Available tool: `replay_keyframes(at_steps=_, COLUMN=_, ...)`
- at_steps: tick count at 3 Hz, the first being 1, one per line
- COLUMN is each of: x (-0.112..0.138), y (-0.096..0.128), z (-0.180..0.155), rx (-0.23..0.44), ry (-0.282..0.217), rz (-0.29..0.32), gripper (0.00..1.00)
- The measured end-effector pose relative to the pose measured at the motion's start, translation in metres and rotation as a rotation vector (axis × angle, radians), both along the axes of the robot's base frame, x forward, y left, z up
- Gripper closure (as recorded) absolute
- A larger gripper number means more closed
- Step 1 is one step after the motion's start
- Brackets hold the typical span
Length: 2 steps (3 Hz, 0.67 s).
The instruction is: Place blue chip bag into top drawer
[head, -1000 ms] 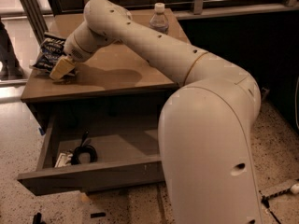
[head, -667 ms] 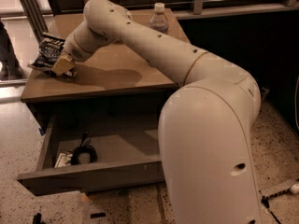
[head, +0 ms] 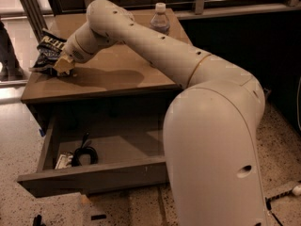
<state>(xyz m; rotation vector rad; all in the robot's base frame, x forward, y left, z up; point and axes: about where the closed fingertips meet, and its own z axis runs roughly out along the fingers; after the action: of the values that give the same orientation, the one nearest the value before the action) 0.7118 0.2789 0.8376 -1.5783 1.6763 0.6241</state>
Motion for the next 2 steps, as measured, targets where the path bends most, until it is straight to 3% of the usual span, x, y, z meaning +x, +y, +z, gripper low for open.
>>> replay_keyframes(at_steps=1, x=-0.020, y=-0.013, z=0.001, rx=0.048, ry=0.021, rz=0.040, gripper=1.00)
replay_keyframes(at_steps=2, x=-0.066, y=-0.045, z=0.018, rx=0.099, ry=0.053, rz=0.099, gripper=1.00)
